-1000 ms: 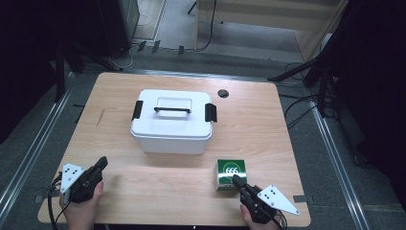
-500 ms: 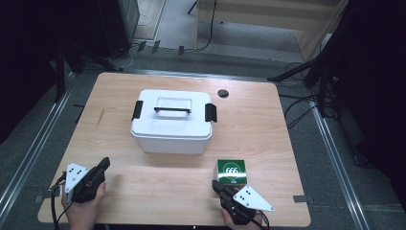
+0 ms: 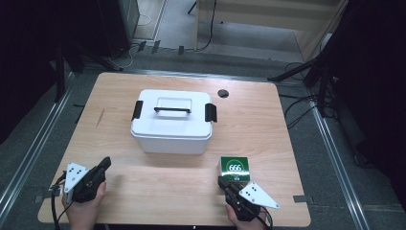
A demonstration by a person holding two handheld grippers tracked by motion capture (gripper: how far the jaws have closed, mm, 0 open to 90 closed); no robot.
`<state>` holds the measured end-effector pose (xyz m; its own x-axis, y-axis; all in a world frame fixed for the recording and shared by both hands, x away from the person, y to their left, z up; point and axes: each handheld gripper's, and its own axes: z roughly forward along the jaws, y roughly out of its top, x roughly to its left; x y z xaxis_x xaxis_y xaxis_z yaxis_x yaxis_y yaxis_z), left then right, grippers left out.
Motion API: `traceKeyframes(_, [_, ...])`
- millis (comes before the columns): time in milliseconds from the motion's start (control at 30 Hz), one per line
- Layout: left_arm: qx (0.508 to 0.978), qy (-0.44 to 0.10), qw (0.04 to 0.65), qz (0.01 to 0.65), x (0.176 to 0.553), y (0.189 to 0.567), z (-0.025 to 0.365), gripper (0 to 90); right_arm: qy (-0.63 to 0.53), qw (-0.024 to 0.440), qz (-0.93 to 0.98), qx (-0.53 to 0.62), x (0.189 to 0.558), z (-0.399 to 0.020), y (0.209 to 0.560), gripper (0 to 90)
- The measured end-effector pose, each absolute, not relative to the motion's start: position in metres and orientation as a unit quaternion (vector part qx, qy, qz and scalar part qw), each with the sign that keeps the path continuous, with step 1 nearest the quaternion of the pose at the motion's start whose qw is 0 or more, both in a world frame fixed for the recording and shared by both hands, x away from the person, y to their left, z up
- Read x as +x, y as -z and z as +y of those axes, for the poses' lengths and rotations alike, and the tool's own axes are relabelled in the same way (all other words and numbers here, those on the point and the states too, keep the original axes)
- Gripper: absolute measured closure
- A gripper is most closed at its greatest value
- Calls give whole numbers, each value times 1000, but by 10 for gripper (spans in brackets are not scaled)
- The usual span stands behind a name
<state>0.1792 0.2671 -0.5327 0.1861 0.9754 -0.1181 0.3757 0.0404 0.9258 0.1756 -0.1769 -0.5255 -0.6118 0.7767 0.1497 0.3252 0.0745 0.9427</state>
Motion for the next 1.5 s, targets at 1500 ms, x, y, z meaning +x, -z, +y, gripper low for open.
traceKeyframes(1500, [630,-284,493,528,268,493,236,900,-494,230,691,476,302,-125,467,900])
